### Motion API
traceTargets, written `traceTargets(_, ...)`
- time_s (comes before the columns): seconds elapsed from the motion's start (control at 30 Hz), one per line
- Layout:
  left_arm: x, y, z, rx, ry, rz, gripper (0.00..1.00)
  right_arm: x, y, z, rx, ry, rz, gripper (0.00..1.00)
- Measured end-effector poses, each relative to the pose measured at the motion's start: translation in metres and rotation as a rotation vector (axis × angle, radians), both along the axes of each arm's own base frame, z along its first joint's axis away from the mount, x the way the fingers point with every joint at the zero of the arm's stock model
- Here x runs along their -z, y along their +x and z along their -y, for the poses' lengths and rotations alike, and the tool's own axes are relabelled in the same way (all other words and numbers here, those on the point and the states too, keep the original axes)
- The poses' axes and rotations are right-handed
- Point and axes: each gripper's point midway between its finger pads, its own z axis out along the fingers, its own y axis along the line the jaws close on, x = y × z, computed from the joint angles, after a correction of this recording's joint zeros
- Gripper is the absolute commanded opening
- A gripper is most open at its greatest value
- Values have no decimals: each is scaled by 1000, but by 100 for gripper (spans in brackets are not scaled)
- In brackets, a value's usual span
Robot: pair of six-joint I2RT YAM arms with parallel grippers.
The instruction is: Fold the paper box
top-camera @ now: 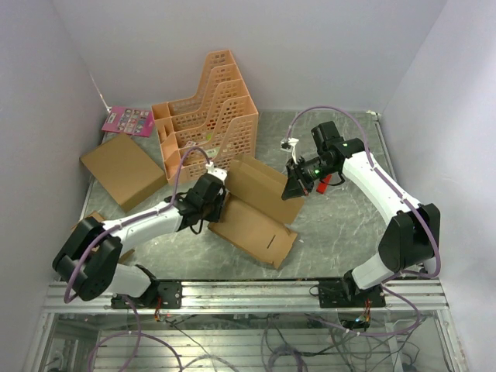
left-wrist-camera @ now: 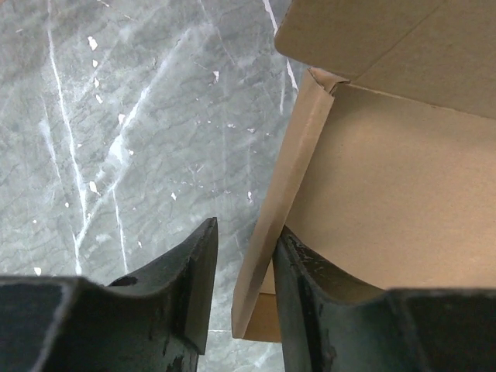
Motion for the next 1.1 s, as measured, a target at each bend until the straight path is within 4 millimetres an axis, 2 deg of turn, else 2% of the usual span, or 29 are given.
traceTargets(0.07,4,1,1,-1,13,-11,35,0,0,0,0,0,0,0)
traceTargets(0.2,4,4,5,5,21,-14,8,0,0,0,0,1,0,0)
traceTargets(0.43,6,2,16,43,83,-10,7,0,3,0,-2,-4,12,0)
traceTargets(0.5,7,1,18,45,109,-5,14,-1,3,0,-1,-7,13,0)
traceTargets(0.6,7,0,18,42,129,0,43,0,3,2,1,-16,10,0)
traceTargets(0.7,6,0,16,20,124,3,59,1,2,3,-1,-23,11,0)
traceTargets(0.77,0,0,16,8,101,15,63,0,3,3,-5,-23,20,0)
traceTargets(1.1,-47,1,11,-25,-95,91,68,6,10,11,-20,-77,82,0)
